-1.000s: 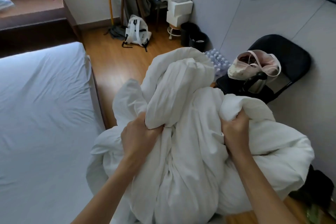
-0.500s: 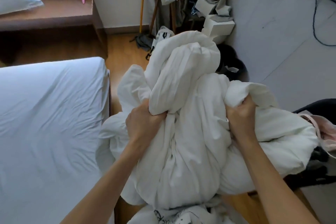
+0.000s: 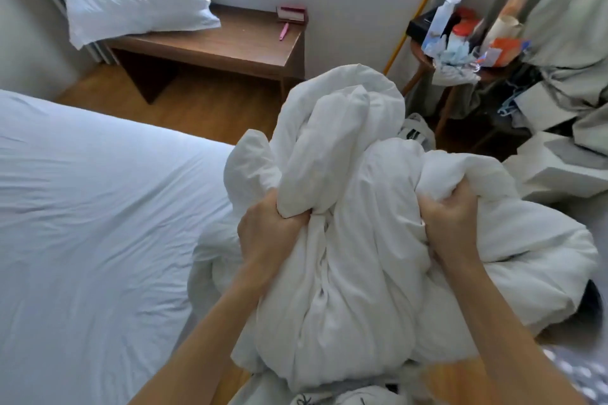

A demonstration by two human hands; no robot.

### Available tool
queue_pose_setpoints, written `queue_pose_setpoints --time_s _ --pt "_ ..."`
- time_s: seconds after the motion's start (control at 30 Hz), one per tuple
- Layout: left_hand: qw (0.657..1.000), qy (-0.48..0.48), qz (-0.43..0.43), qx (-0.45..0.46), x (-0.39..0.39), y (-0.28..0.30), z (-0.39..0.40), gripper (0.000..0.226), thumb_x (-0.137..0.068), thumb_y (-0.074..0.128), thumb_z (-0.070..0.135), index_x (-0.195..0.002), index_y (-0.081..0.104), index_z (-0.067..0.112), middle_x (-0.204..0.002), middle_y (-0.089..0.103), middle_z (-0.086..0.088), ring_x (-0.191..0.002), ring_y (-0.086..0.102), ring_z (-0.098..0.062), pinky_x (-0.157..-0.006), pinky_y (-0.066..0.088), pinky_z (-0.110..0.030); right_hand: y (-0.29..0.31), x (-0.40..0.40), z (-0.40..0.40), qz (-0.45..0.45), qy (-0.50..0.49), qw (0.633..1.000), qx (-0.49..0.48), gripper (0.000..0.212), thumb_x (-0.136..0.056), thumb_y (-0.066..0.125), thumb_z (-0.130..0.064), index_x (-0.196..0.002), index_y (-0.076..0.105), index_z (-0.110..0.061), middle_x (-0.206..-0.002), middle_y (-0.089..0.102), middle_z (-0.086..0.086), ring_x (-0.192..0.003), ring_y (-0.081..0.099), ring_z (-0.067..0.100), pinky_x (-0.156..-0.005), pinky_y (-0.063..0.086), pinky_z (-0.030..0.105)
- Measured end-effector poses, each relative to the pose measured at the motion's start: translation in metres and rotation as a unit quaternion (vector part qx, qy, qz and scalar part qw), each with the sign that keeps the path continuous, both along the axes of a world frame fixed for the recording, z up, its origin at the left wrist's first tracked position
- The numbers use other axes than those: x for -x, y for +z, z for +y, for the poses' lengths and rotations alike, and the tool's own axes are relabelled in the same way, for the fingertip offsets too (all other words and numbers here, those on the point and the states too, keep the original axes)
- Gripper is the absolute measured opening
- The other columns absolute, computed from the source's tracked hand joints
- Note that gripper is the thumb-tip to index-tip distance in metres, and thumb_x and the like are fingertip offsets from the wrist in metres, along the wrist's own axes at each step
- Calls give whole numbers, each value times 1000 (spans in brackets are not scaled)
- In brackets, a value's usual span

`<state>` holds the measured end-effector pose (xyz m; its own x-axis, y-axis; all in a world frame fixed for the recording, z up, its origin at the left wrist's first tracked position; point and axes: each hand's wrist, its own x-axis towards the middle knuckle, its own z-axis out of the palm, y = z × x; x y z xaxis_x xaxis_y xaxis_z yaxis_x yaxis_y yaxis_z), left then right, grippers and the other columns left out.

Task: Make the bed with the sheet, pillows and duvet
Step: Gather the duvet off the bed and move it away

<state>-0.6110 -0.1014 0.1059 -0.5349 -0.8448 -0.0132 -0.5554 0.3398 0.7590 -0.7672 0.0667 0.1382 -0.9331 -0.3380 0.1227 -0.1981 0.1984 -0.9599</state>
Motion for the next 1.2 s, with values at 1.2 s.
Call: queue_pose_setpoints --time_s 1.2 --pt "918 292 197 182 463 116 -829 40 -67 74 36 -48 41 23 -45 48 13 -45 43 -4 -49 35 -28 108 549 -971 24 345 918 193 27 -58 55 5 -85 51 7 -78 55 14 -74 53 23 -63 41 39"
